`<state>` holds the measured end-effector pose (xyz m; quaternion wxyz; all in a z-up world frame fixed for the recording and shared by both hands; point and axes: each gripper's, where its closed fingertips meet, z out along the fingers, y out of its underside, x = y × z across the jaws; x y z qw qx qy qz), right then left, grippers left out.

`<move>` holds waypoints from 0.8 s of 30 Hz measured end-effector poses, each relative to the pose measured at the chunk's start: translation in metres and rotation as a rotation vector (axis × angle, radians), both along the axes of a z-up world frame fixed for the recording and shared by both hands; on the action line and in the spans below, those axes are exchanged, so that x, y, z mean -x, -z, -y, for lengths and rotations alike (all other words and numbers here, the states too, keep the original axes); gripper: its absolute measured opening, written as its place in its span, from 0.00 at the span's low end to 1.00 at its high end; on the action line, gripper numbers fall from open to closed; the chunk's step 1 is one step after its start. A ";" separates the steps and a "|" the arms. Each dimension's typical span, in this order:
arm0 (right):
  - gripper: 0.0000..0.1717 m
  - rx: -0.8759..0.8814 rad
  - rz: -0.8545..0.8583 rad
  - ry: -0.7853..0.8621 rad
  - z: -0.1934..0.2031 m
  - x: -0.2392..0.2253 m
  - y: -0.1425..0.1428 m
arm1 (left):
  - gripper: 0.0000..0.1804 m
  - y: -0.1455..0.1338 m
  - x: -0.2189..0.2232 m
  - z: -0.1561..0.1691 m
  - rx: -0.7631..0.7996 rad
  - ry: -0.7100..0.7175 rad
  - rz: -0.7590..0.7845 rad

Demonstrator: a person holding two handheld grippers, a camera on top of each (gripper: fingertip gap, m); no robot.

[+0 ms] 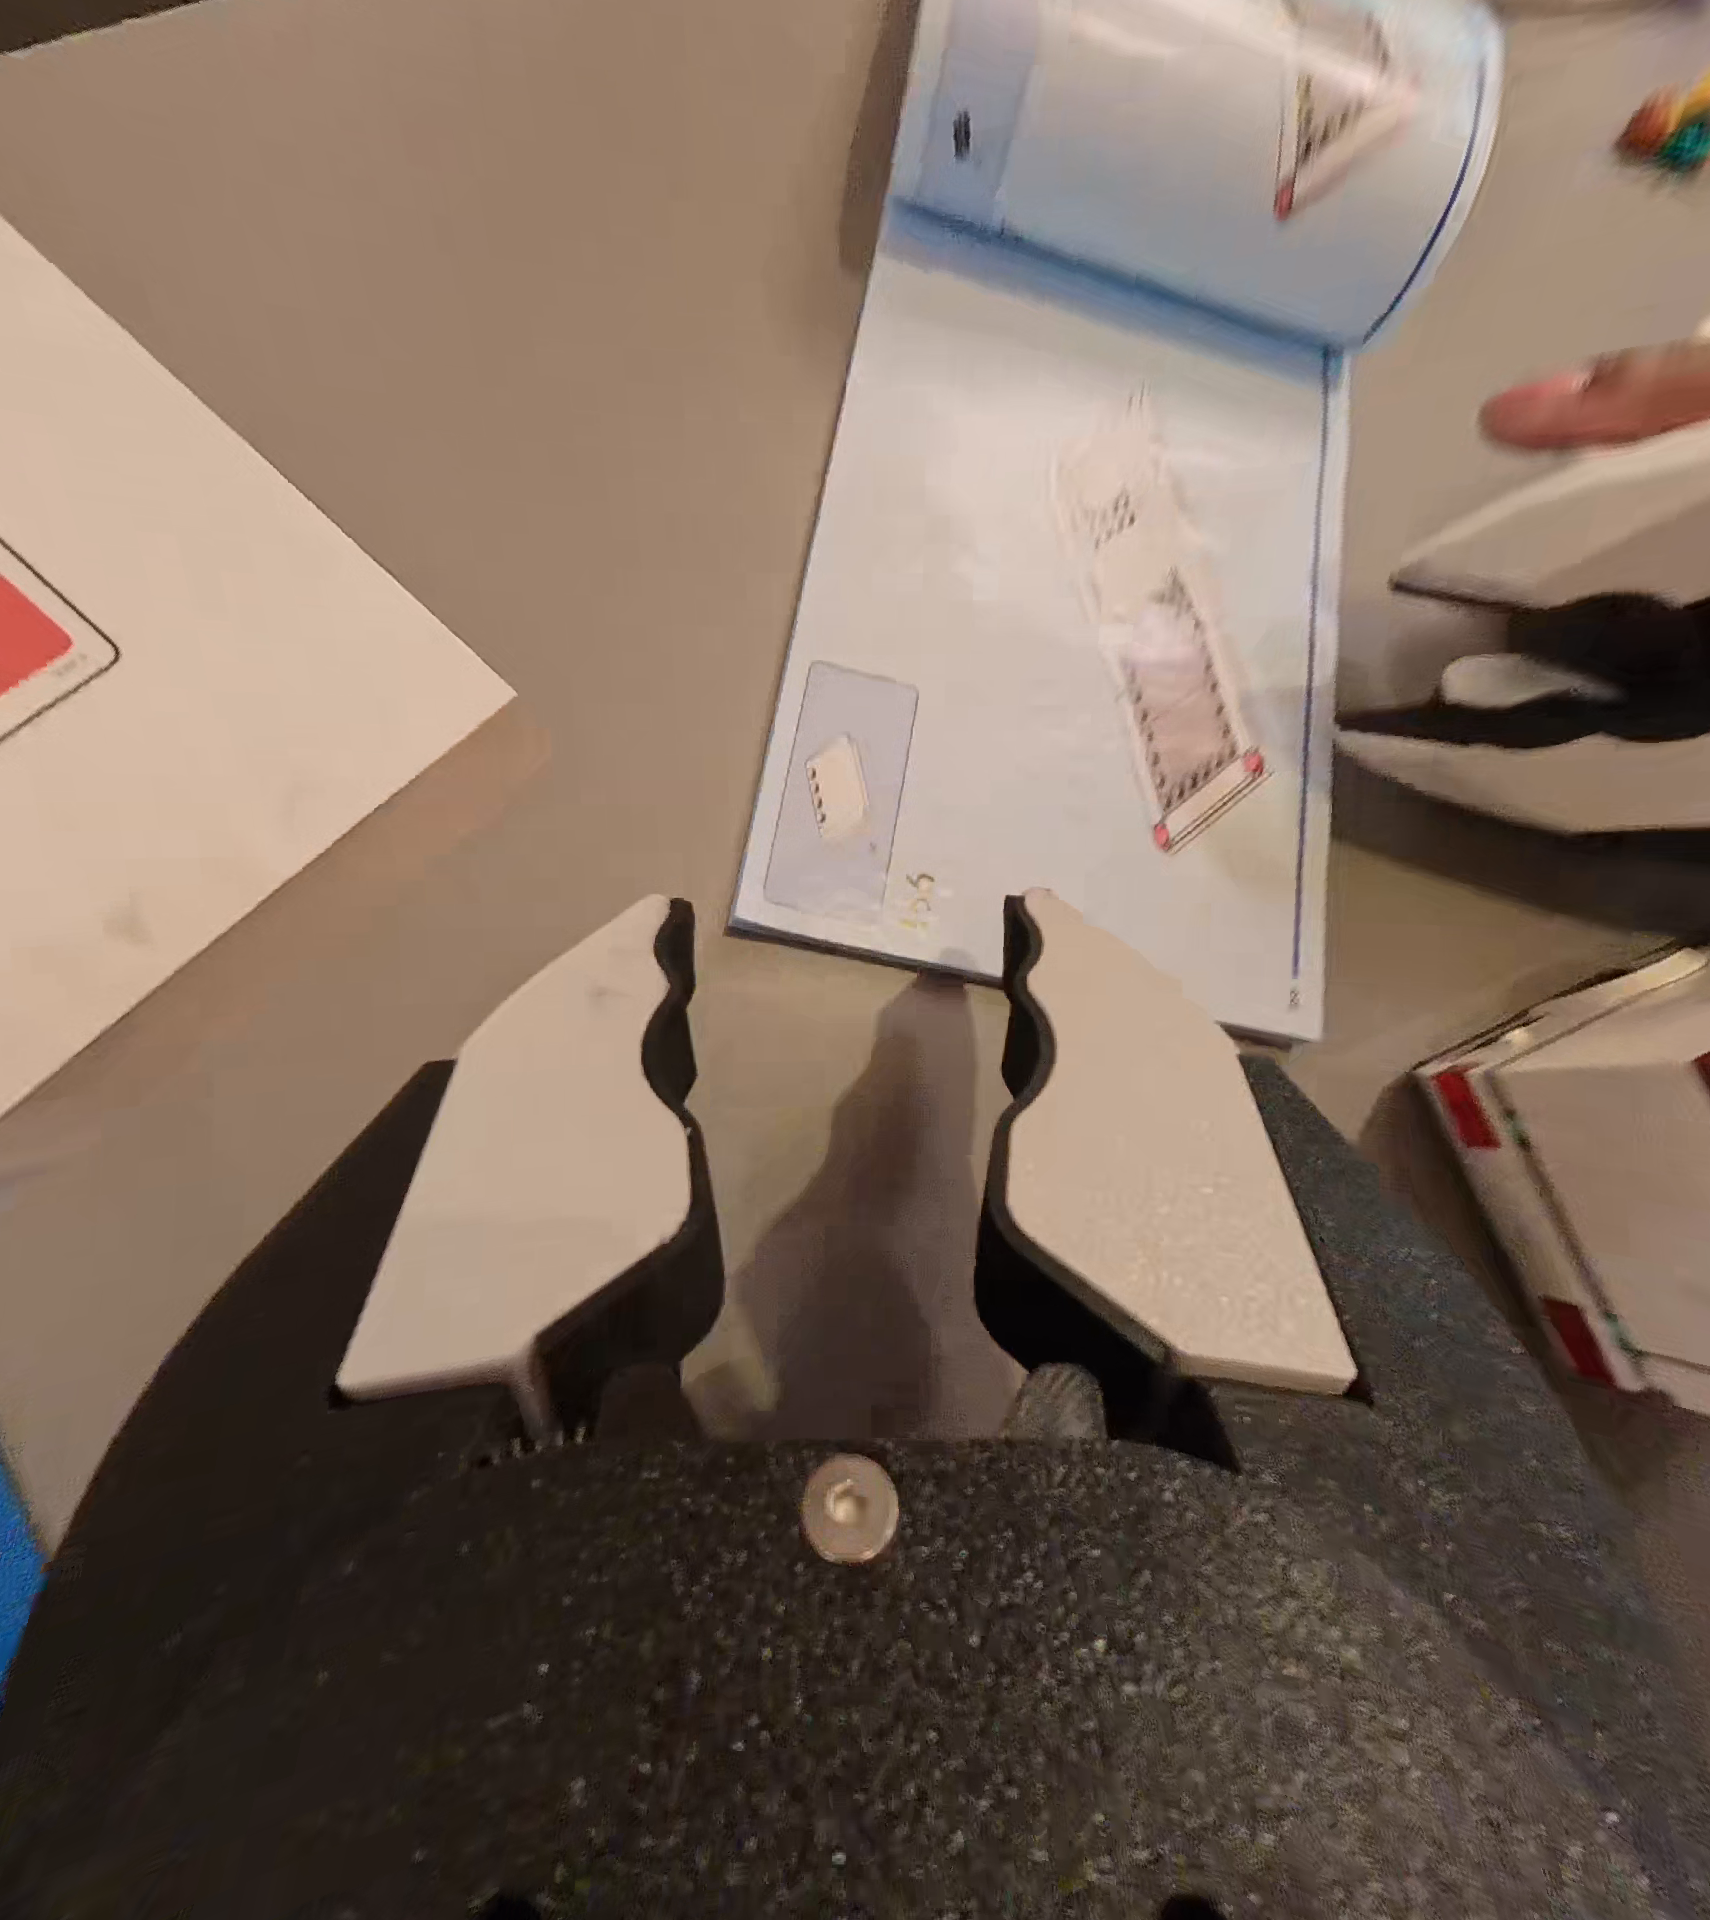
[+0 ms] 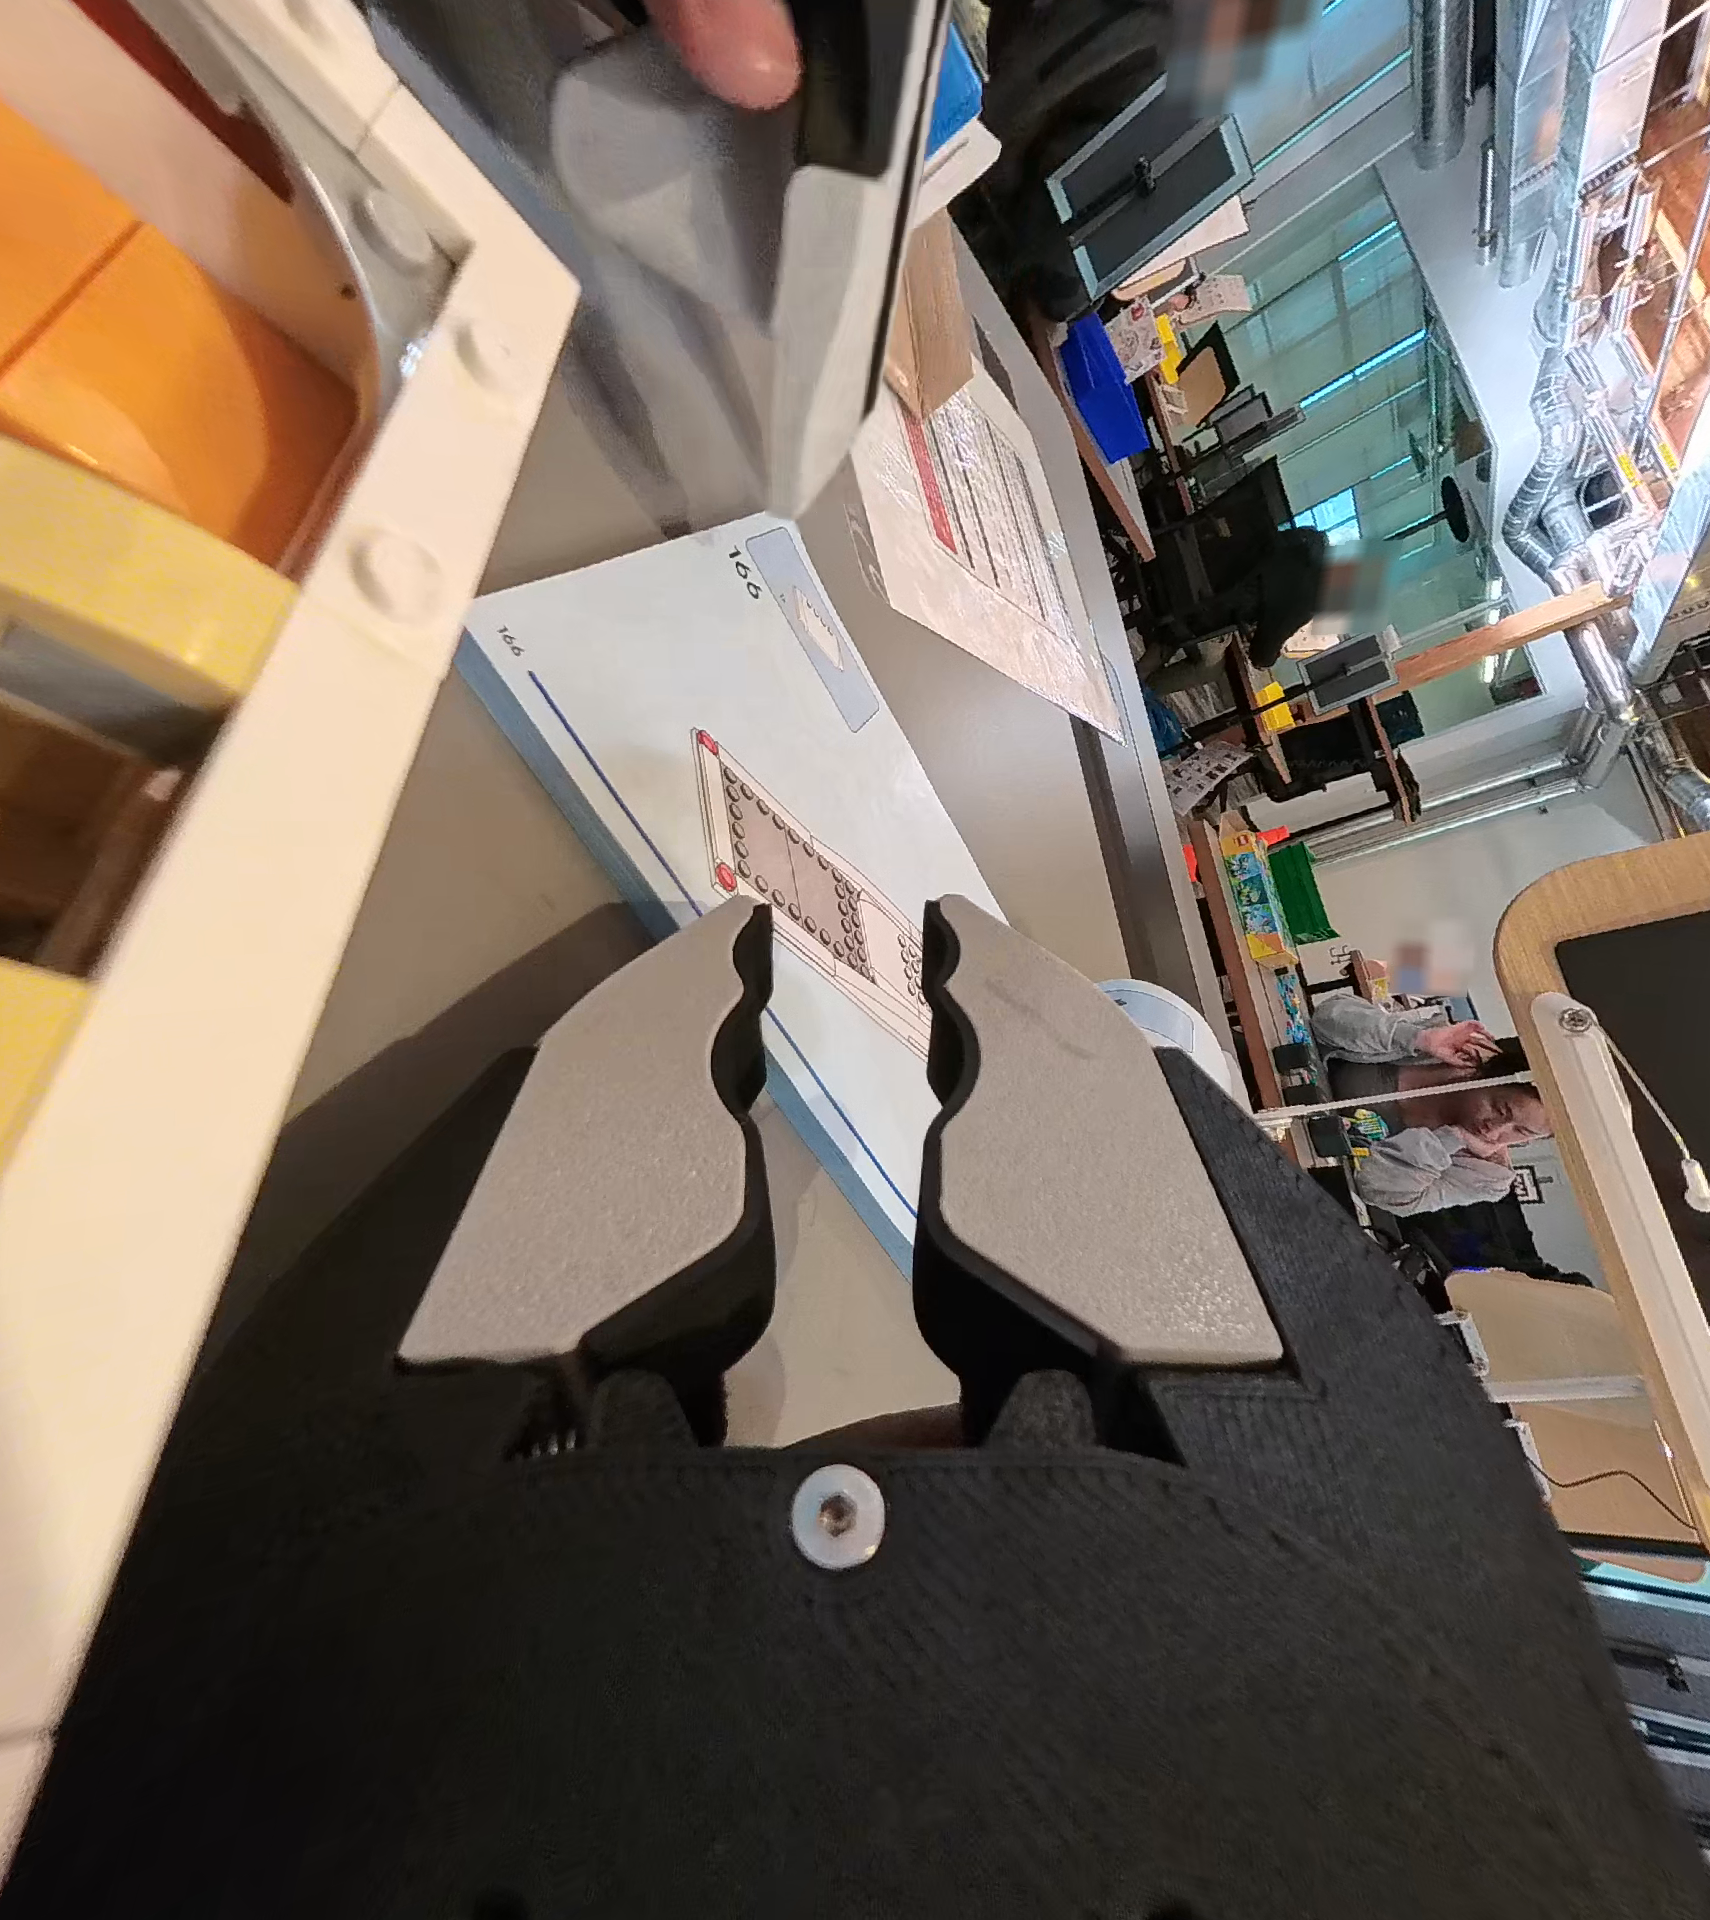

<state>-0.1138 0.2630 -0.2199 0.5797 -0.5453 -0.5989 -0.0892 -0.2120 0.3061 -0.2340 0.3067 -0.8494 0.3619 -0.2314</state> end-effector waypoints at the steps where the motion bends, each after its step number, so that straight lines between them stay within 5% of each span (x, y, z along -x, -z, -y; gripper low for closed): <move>1: 0.16 0.000 0.000 0.000 0.000 0.000 0.000 | 0.33 0.003 0.000 0.001 -0.016 0.012 -0.036; 24: 0.16 -0.002 0.003 -0.003 0.001 0.000 0.000 | 0.34 0.008 -0.010 0.006 0.000 0.036 -0.052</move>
